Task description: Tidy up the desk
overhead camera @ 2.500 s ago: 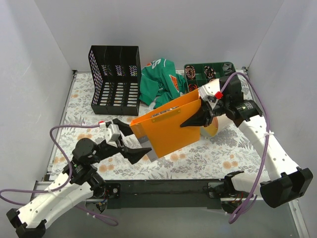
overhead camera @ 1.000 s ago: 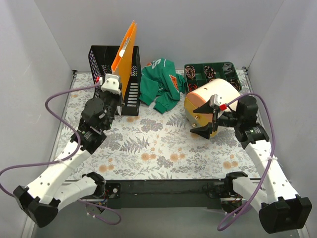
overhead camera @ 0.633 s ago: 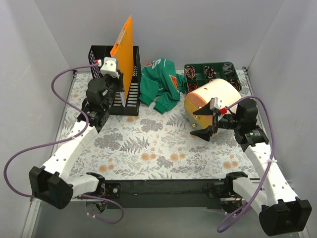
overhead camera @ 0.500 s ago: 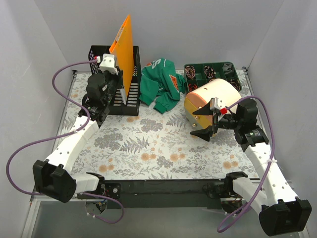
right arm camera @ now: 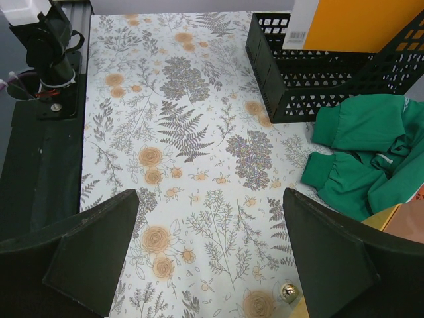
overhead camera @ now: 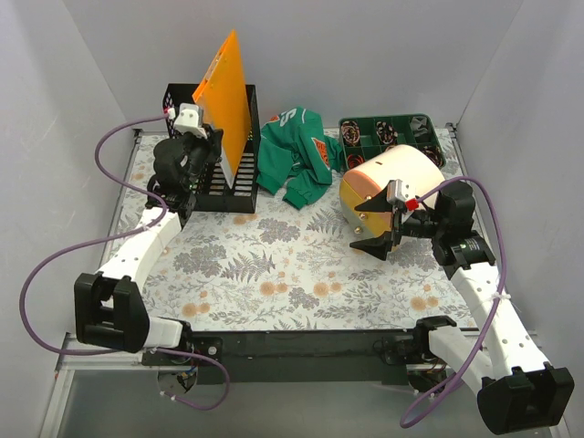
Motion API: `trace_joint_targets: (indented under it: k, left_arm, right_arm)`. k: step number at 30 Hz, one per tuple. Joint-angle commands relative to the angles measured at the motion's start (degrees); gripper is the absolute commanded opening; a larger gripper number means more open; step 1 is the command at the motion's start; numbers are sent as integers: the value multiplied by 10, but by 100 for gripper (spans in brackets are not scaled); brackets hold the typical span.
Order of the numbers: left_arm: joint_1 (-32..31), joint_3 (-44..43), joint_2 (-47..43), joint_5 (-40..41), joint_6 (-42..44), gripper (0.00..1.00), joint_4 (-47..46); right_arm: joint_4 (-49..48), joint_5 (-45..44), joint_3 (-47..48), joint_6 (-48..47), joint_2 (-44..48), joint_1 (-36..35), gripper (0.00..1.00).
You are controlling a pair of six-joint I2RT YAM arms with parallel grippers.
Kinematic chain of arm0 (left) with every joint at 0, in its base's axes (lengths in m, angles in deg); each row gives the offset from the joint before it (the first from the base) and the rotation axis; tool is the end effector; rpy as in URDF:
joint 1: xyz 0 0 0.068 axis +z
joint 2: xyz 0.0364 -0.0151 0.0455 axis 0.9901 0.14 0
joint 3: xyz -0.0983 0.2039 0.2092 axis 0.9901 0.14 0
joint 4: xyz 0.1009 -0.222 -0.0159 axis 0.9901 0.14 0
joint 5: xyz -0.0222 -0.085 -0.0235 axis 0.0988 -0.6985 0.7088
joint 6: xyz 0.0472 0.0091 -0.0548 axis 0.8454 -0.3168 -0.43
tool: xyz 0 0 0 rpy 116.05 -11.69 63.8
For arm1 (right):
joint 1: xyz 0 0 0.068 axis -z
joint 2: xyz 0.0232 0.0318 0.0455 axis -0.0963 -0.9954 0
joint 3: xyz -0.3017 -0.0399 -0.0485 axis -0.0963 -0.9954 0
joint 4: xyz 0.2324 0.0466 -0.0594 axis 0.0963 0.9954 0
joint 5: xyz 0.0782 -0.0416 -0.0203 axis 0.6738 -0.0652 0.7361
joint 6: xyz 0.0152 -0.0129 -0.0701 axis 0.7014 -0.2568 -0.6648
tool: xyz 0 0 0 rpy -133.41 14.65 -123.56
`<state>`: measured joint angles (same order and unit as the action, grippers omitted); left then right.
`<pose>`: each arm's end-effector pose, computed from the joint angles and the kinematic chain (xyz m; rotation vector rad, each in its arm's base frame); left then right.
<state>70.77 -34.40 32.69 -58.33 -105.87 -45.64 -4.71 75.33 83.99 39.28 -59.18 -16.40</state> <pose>0.3127 -0.0681 0.4029 -0.3270 1.5488 -0.8013 0.1417 0.0829 0.3618 -1.1815 1.2844 0.8697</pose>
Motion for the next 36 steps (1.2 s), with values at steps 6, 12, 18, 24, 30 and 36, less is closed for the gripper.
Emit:
trace_joint_targets:
  k: [6,12,18,24,30,36]
  left_arm:
    - [25,24,32,-83,19,0,-100]
    - [32,24,59,-105,17,0,-122]
    - [35,6,77,-107,12,0,-131]
    - [42,-7,103,-126,28,0,-128]
    - [49,-15,116,-156,53,0,-114]
    - [50,15,109,-174,55,16,-110]
  right_arm:
    - [-21,1,-3,-3,1,2,99]
    - [-21,0,-3,-4,0,2,98]
    - [-21,0,-5,-5,-1,2,98]
    - [-22,0,-5,-6,-1,2,98]
    - [-22,0,-5,-7,-1,2,98]
    - [-21,0,-5,-8,0,2,98]
